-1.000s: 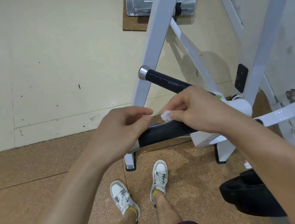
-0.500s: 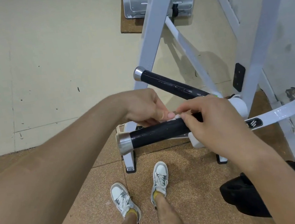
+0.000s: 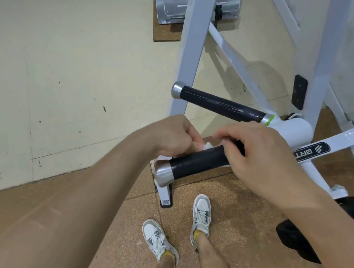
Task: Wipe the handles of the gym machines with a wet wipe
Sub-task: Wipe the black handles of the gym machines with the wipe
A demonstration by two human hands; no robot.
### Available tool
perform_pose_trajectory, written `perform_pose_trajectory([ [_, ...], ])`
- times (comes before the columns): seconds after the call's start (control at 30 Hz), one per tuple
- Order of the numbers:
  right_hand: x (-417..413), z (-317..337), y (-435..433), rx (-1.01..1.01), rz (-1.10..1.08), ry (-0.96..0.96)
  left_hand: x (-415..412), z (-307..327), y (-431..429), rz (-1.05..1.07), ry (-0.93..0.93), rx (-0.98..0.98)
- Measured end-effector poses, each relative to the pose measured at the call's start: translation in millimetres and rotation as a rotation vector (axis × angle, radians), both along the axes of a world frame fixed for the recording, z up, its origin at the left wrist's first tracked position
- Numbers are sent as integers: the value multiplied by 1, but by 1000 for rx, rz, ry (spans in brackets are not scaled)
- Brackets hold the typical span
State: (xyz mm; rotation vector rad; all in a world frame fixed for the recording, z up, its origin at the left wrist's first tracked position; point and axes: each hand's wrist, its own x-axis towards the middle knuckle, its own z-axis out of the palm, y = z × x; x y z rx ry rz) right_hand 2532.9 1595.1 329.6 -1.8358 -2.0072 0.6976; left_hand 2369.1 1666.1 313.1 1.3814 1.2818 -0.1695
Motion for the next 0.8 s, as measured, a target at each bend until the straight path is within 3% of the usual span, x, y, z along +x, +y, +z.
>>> perform_pose_trajectory([
  [0.17,-10,0,-1,22,37,37,-13,-2,-5,83,-124,7],
  [0.43,-17,-4,-5,7,79,60,-33,7,-4,-94,9,81],
  [0.57,-20,-6,-6,34,55,58,-34,6,-7,60,-166,58],
  [0.73,-23,-7,-8,27,80,69,-60,1,-9,-125,-14,91],
  [0.8,-24,-8,-8,35,76,77,-67,4,-7,6,-62,87],
])
